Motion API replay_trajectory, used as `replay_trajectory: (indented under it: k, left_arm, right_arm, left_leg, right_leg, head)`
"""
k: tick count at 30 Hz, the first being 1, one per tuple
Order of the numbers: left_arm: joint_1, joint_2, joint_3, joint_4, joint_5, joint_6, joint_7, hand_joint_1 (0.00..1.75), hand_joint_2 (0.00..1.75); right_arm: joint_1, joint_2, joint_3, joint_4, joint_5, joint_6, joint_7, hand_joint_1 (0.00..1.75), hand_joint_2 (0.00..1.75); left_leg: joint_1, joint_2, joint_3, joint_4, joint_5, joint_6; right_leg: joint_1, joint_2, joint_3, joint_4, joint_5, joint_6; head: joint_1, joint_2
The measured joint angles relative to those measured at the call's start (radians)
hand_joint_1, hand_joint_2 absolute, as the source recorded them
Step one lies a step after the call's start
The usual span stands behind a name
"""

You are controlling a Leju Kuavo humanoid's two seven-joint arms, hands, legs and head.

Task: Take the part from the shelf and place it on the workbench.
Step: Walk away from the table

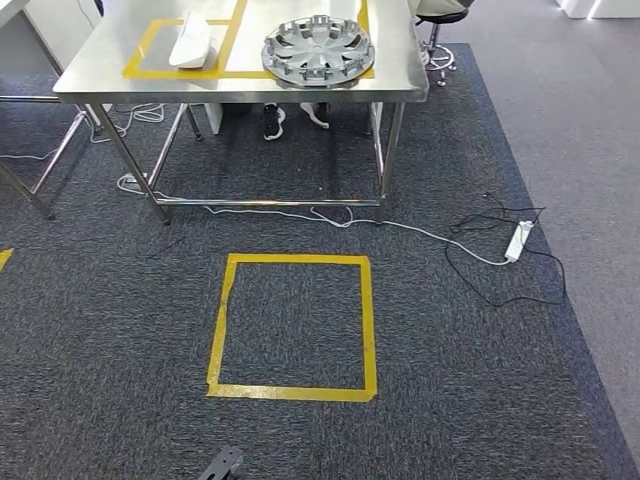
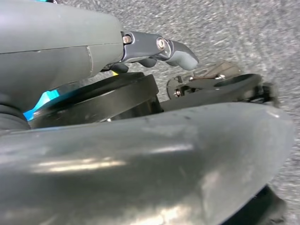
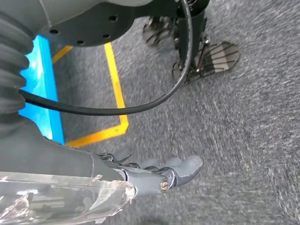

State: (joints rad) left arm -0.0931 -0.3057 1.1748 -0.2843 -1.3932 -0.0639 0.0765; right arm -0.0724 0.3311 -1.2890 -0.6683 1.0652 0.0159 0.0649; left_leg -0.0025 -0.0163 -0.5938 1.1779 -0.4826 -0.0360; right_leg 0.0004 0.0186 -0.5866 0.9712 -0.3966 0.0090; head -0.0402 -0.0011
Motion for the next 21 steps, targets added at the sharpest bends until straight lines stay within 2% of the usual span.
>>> replay_trajectory:
  k: [1,2,3,4,6,7,8,10,11,12,13,14,16,17,18,19,21]
  left_arm:
    - [0.003,0.0,0.0,0.0,0.0,0.001,-0.002,0.0,0.0]
    - [0.005,0.0,0.0,0.0,0.001,0.001,-0.003,0.0,0.0]
    - [0.006,-0.001,0.0,0.0,0.002,0.001,-0.004,0.0,0.0]
    - [0.007,-0.002,0.0,0.0,0.002,0.001,-0.004,0.0,0.0]
    - [0.006,-0.004,0.0,0.0,0.003,0.001,-0.005,0.0,0.0]
    - [0.007,-0.004,0.0,0.0,0.003,0.001,-0.005,0.0,0.0]
    - [0.007,-0.005,0.001,0.0,0.003,0.001,-0.005,0.0,0.0]
    - [0.008,-0.004,0.001,0.0,0.003,0.001,-0.005,0.0,0.0]
    - [0.009,-0.003,0.001,0.0,0.003,0.001,-0.005,0.0,0.0]
    - [0.009,-0.002,0.001,0.0,0.003,0.0,-0.005,0.0,0.0]
    - [0.01,-0.002,0.001,0.0,0.003,0.0,-0.005,0.0,0.0]
    - [0.01,-0.001,0.001,0.0,0.003,0.0,-0.005,0.0,0.0]
    - [0.011,-0.001,0.002,0.0,0.004,0.0,-0.005,0.0,0.0]
    - [0.012,-0.001,0.002,0.0,0.005,0.0,-0.005,0.0,0.0]
    - [0.013,-0.001,0.003,0.0,0.007,0.0,-0.006,0.0,0.0]
    - [0.014,0.0,0.003,0.0,0.009,0.0,-0.008,0.0,0.0]
    - [0.015,0.0,0.005,-0.001,0.011,0.003,-0.013,0.0,0.0]
  right_arm:
    - [-0.001,0.0,0.0,0.0,-0.007,0.005,-0.006,0.0,0.0]
    - [-0.003,0.0,0.0,0.0,-0.01,0.007,-0.009,0.0,0.0]
    - [-0.005,0.0,0.0,0.0,-0.012,0.008,-0.011,0.0,0.0]
    - [-0.005,0.0,0.0,0.0,-0.013,0.009,-0.012,0.0,0.0]
    - [-0.001,-0.001,-0.002,0.0,-0.014,0.009,-0.012,0.0,0.0]
    - [0.002,-0.002,-0.004,0.0,-0.014,0.009,-0.012,0.0,0.0]
    - [0.003,-0.002,-0.007,0.0,-0.015,0.009,-0.012,0.0,0.0]
    - [0.003,-0.002,-0.009,0.0,-0.015,0.009,-0.012,0.0,0.0]
    - [0.003,-0.002,-0.01,0.0,-0.015,0.01,-0.013,0.0,0.0]
    - [0.004,-0.002,-0.01,0.001,-0.016,0.011,-0.013,0.0,0.0]
    - [0.004,-0.002,-0.011,0.001,-0.017,0.011,-0.015,0.0,0.0]
    - [0.005,-0.002,-0.012,0.001,-0.019,0.011,-0.016,0.0,0.0]
    - [0.003,-0.002,-0.013,0.001,-0.022,0.01,-0.02,0.0,0.0]
    - [0.0,-0.002,-0.013,0.001,-0.023,0.009,-0.022,0.0,0.0]
    - [-0.002,-0.002,-0.013,0.001,-0.024,0.007,-0.023,0.0,0.0]
    - [-0.002,-0.002,-0.013,0.001,-0.025,0.005,-0.023,0.0,0.0]
    - [0.002,-0.002,-0.014,0.001,-0.027,0.0,-0.023,0.0,0.0]
  left_leg:
    - [0.004,-0.017,0.048,-0.069,0.011,-0.002]
    - [0.008,-0.033,0.089,-0.134,0.004,0.0]
    - [0.009,-0.047,0.116,-0.181,-0.011,0.005]
    - [0.009,-0.051,0.128,-0.205,-0.026,0.012]
    - [0.01,-0.035,0.122,-0.208,-0.03,0.03]
    - [0.011,-0.025,0.119,-0.207,-0.026,0.038]
    - [0.011,-0.014,0.115,-0.207,-0.021,0.046]
    - [0.008,0.008,0.107,-0.207,-0.013,0.056]
    - [0.006,0.02,0.103,-0.207,-0.01,0.059]
    - [0.004,0.032,0.099,-0.207,-0.007,0.06]
    - [0.003,0.043,0.096,-0.207,-0.004,0.06]
    - [0.001,0.053,0.095,-0.207,-0.003,0.059]
    - [-0.002,0.072,0.096,-0.207,-0.001,0.056]
    - [-0.004,0.08,0.096,-0.206,-0.001,0.052]
    - [-0.006,0.088,0.095,-0.206,0.001,0.049]
    - [-0.008,0.095,0.094,-0.206,0.002,0.044]
    - [-0.009,0.101,0.094,-0.206,0.001,0.034]
  right_leg:
    - [0.0,0.009,-0.013,0.007,0.006,0.005]
    - [0.0,0.018,-0.025,0.015,0.013,0.01]
    - [0.001,0.028,-0.036,0.023,0.021,0.015]
    - [0.002,0.038,-0.047,0.028,0.028,0.02]
    - [0.0,0.052,-0.061,0.034,0.037,0.028]
    - [-0.001,0.046,-0.07,0.048,0.026,0.032]
    - [-0.002,0.033,-0.086,0.083,0.001,0.037]
    - [-0.003,0.0,-0.136,0.214,-0.076,0.047]
    - [-0.003,-0.008,-0.157,0.281,-0.108,0.05]
    - [-0.004,-0.012,-0.164,0.321,-0.125,0.051]
    - [-0.004,-0.014,-0.152,0.322,-0.123,0.05]
    - [-0.003,-0.019,-0.116,0.279,-0.105,0.047]
    - [0.003,-0.051,-0.016,0.13,-0.064,0.036]
    - [0.008,-0.067,0.02,0.071,-0.053,0.029]
    - [0.012,-0.078,0.037,0.038,-0.051,0.023]
    - [0.016,-0.08,0.038,0.03,-0.055,0.019]
    - [0.013,-0.061,0.03,0.025,-0.047,0.009]
  head:
    - [-0.001,0.0]
    - [-0.001,0.0]
    - [-0.002,0.0]
    - [-0.002,0.0]
    - [-0.001,0.0]
    - [0.001,0.0]
    - [0.004,0.0]
    - [0.01,0.0]
    - [0.011,0.0]
    - [0.011,0.0]
    - [0.011,0.0]
    - [0.011,0.0]
    - [0.011,0.0]
    - [0.011,0.0]
    - [0.01,0.0]
    - [0.01,0.0]
    - [0.01,0.0]
